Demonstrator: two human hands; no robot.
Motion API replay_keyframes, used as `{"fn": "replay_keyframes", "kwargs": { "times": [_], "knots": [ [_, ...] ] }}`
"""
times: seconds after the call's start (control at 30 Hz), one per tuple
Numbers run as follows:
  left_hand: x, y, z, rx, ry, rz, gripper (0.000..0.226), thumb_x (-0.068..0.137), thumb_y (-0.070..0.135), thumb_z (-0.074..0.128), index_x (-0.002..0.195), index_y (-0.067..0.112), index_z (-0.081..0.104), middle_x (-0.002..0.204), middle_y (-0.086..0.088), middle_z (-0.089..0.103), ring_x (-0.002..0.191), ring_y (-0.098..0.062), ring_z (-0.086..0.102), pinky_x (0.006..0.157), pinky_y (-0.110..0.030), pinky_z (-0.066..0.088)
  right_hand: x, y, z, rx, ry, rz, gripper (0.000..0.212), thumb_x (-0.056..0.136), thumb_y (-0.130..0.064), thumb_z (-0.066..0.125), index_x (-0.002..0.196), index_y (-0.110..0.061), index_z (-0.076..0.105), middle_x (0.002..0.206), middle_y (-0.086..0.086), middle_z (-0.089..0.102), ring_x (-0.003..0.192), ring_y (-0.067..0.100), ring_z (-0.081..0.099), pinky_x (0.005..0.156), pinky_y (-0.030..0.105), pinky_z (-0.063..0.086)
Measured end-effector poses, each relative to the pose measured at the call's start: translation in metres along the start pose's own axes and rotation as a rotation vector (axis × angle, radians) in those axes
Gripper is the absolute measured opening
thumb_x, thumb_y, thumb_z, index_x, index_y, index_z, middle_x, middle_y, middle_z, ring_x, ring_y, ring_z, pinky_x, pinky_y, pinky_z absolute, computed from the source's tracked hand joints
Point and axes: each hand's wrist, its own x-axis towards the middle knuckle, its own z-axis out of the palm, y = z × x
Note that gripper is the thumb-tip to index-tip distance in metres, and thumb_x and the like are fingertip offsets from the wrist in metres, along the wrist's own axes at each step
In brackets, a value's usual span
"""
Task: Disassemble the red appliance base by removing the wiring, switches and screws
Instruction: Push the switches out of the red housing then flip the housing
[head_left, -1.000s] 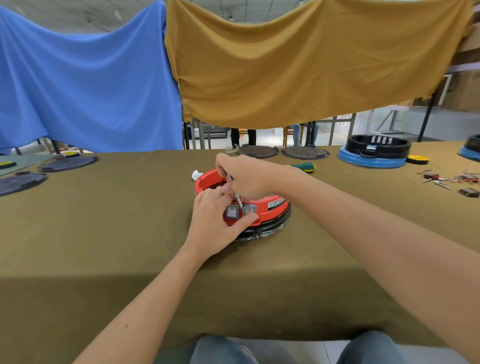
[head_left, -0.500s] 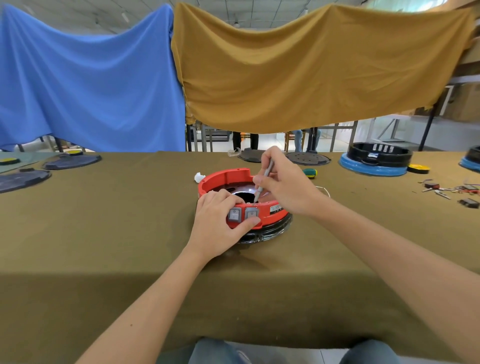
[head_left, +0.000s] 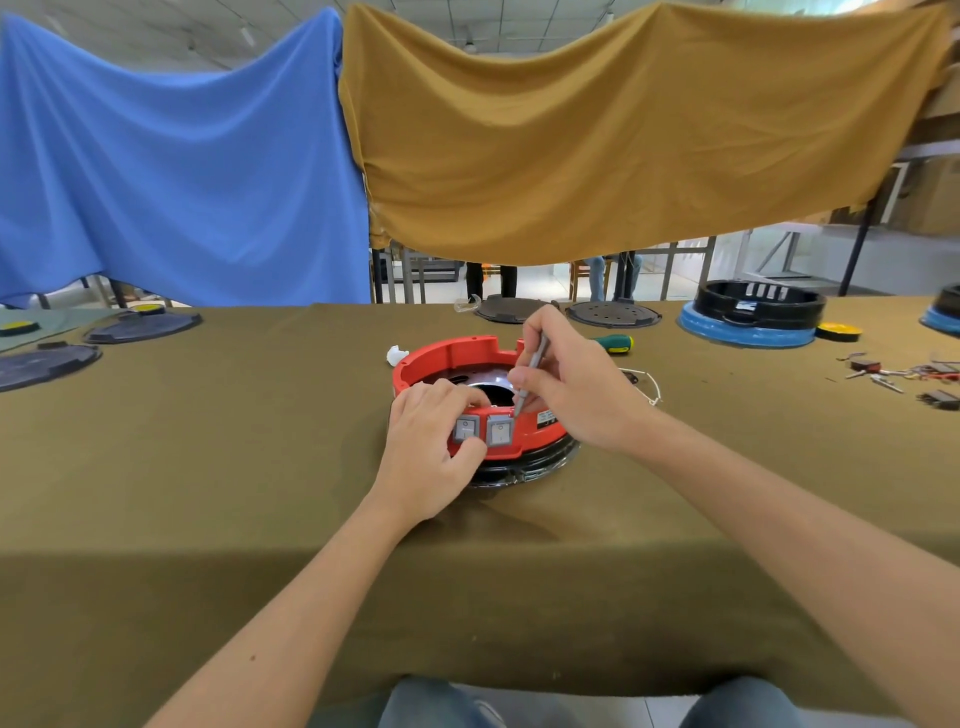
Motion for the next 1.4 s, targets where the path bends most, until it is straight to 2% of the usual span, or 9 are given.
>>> {"fn": "replay_keyframes", "kwargs": {
  "times": [0.17,0.4,0.63,0.73,0.9,1.03,1.17,1.23,1.4],
  "knots": [
    [-0.001,-0.001,0.000,0.001,-0.016,0.001,0.030,0.083,0.028,0.050,0.112,0.027,0.058,0.101,0.015,0.055,0.101,-0.009,0.045,0.100,-0.016,0.019,0.004,0.001,0.003,-0.050,-0.001,-0.019,0.031,0.096,-0.009,0.061,0.089,-0.029,0.039,0.081,0.001,0.067,0.075,0.015,0.069,0.073,0.045,0.060],
    [0.000,0.000,0.000,0.031,-0.025,0.004,0.029,0.085,0.036,0.044,0.106,0.022,0.059,0.099,0.011,0.056,0.099,-0.013,0.046,0.100,-0.031,0.028,0.020,-0.001,-0.003,-0.010,-0.089,0.070,0.025,0.096,-0.010,0.061,0.091,-0.023,0.041,0.085,0.013,0.065,0.068,0.017,0.071,0.063,0.032,0.062],
    [0.000,-0.001,0.001,0.043,-0.018,0.009,0.031,0.083,0.038,0.041,0.102,0.021,0.058,0.096,0.011,0.054,0.095,-0.012,0.045,0.097,-0.028,0.028,0.040,-0.007,-0.008,-0.048,-0.244,0.193,0.018,0.099,-0.015,0.059,0.097,-0.017,0.041,0.082,0.010,0.070,0.068,0.021,0.074,0.056,0.023,0.056],
    [0.000,-0.001,0.001,0.036,-0.013,0.004,0.030,0.083,0.039,0.042,0.102,0.022,0.058,0.097,0.012,0.055,0.096,-0.011,0.046,0.098,-0.027,0.027,0.035,-0.006,-0.007,-0.039,-0.212,0.161,0.019,0.099,-0.014,0.059,0.096,-0.019,0.041,0.084,0.013,0.068,0.070,0.022,0.073,0.062,0.031,0.061],
    [0.000,-0.001,0.001,0.036,-0.010,0.000,0.027,0.082,0.038,0.044,0.101,0.025,0.058,0.096,0.013,0.055,0.097,-0.012,0.047,0.100,-0.030,0.029,0.002,0.000,0.004,-0.051,0.003,0.032,0.027,0.098,-0.012,0.059,0.090,-0.027,0.038,0.082,0.008,0.065,0.074,0.021,0.069,0.072,0.045,0.059],
    [0.000,0.000,0.001,0.041,-0.017,-0.007,0.029,0.082,0.039,0.043,0.102,0.025,0.057,0.096,0.013,0.054,0.096,-0.012,0.046,0.099,-0.030,0.030,-0.009,0.003,0.015,-0.087,0.079,-0.009,0.023,0.098,-0.014,0.060,0.094,-0.023,0.040,0.077,0.002,0.060,0.073,0.020,0.063,0.060,0.028,0.045],
    [0.000,0.000,0.001,0.053,-0.026,-0.007,0.030,0.083,0.040,0.041,0.103,0.025,0.057,0.097,0.013,0.054,0.097,-0.012,0.046,0.099,-0.030,0.031,0.001,-0.003,0.009,-0.092,0.023,0.061,0.018,0.098,-0.015,0.060,0.097,-0.019,0.042,0.082,0.007,0.065,0.079,0.021,0.067,0.071,0.041,0.057],
    [0.000,-0.001,0.002,0.050,-0.019,-0.007,0.031,0.083,0.041,0.041,0.103,0.024,0.058,0.096,0.013,0.054,0.097,-0.012,0.046,0.099,-0.029,0.030,0.007,-0.005,0.007,-0.134,-0.021,0.070,0.018,0.098,-0.016,0.060,0.099,-0.018,0.042,0.083,0.006,0.066,0.077,0.017,0.067,0.074,0.040,0.058],
    [0.000,0.000,0.002,0.054,-0.021,-0.004,0.031,0.083,0.042,0.040,0.102,0.024,0.058,0.096,0.013,0.053,0.096,-0.011,0.046,0.097,-0.027,0.028,0.018,-0.009,0.006,-0.257,-0.089,0.067,0.018,0.099,-0.020,0.059,0.097,-0.020,0.041,0.075,0.008,0.063,0.060,0.015,0.054,0.056,0.029,0.043]
  ]
}}
